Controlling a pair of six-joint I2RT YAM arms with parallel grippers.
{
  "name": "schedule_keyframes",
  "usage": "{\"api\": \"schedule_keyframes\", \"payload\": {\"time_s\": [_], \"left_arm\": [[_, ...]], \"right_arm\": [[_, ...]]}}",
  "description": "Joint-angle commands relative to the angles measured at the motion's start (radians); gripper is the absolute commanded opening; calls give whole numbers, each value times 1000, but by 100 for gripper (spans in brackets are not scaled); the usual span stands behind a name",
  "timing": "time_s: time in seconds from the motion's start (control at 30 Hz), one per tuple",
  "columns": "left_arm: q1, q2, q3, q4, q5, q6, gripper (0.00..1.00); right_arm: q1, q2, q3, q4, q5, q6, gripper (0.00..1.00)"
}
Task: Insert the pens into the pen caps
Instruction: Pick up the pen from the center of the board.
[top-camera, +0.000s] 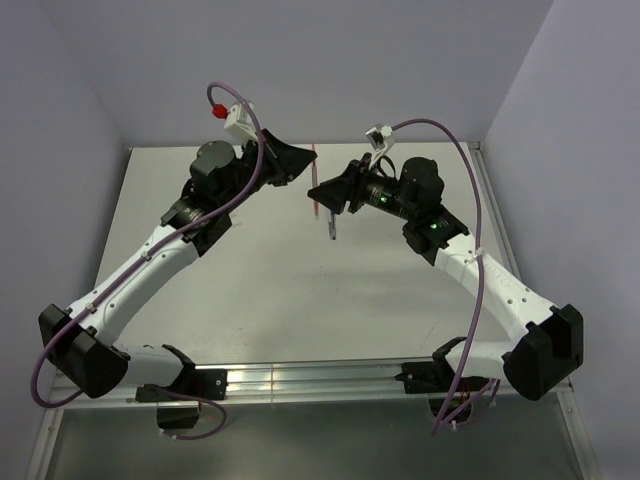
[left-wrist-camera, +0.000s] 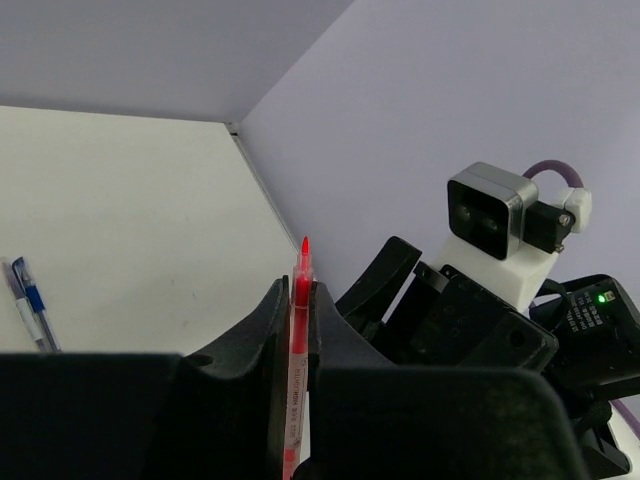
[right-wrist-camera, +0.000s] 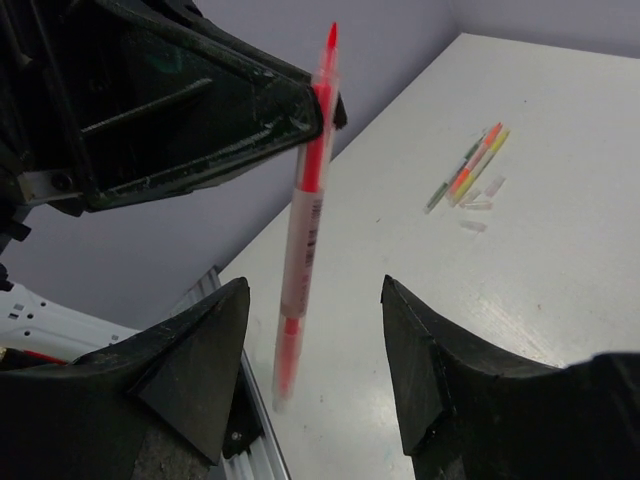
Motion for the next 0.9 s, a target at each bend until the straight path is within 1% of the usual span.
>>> {"api": "schedule_keyframes", "payload": {"time_s": [0.0, 0.17, 0.33, 0.7, 0.73, 0.77, 0.87], "left_arm": [[-19, 17, 29, 76, 19, -6, 0], [-46, 40, 46, 86, 12, 5, 0], [-69, 46, 58, 96, -8, 20, 0], [-79, 44, 81, 83, -41, 42, 0], [-80, 44, 80, 86, -44, 42, 0], [-80, 46, 78, 84, -49, 43, 0], [-83, 44, 69, 101, -43, 46, 0]], "right_arm": [[-1, -7, 2, 75, -17, 12, 63], [-1, 3, 8, 72, -50, 28, 59], [-2, 2, -1, 56, -48, 24, 55], [-1, 0, -33, 38, -53, 21, 49], [-1, 0, -35, 40, -53, 22, 48], [-1, -1, -35, 40, -53, 24, 44], [-1, -4, -38, 37, -54, 24, 39]]}}
